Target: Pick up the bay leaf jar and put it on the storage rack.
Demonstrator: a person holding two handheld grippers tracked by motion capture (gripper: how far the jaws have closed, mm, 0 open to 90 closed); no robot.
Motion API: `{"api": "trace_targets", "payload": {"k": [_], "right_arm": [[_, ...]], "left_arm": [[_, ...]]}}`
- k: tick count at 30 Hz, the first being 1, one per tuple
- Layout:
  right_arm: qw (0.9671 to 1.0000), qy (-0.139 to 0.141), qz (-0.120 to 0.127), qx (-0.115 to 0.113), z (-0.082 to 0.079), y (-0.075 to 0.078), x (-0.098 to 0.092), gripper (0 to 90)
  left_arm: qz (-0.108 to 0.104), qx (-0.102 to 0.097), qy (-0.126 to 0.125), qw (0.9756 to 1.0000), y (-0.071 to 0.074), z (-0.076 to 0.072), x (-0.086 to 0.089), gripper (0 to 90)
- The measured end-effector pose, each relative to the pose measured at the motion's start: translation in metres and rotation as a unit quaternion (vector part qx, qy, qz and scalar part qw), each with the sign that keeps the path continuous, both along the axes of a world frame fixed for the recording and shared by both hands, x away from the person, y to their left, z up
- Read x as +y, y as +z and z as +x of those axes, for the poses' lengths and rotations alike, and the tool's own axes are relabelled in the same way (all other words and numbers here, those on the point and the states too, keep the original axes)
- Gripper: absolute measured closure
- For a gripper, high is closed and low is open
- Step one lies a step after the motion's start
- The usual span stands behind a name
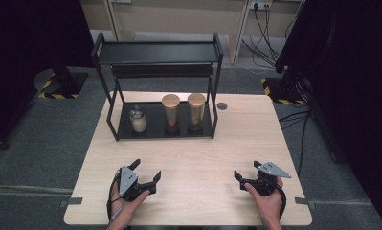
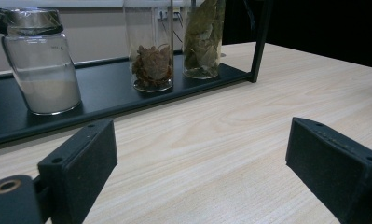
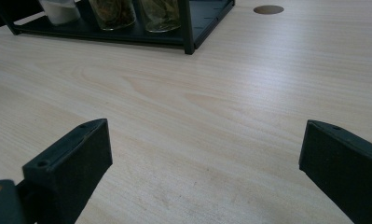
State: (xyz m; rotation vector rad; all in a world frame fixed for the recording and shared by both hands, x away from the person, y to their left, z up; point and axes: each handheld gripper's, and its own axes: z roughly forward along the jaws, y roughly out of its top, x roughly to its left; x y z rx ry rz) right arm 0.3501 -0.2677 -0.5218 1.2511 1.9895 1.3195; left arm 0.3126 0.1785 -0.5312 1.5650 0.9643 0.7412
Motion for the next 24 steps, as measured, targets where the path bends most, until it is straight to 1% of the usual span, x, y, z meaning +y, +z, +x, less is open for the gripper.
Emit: {"api": "trace_targets", "payload": {"k": [5, 11, 16, 24], "right_arm": [[1.0000, 0.000, 0.000, -0.002, -0.0008, 0.0000, -0.0003, 2.6], [1.0000, -0.002, 0.006, -0.004, -0.0013, -0.0001, -0.0015, 2.6], [1.0000, -0.001, 0.001, -0.007, -0.0020, 0.0000, -0.0003, 2.7], [1.0000, -0.002, 0.004, -0.006, -0.0018, 0.0000, -0.0009, 2.7]], "left_arm": [[0.000, 0.001, 0.000, 1.0000, 0.0000, 0.0002, 0.0000, 8.2], [-0.001, 0.000, 0.001, 1.0000, 0.0000, 0.0000, 0.0002, 8.2], [-0.003, 0.000, 0.000, 1.0000, -0.0001, 0.0000, 0.0006, 8.1], [-0.002, 0.000, 0.000, 1.0000, -0.0001, 0.0000, 0.0005, 8.2]]}}
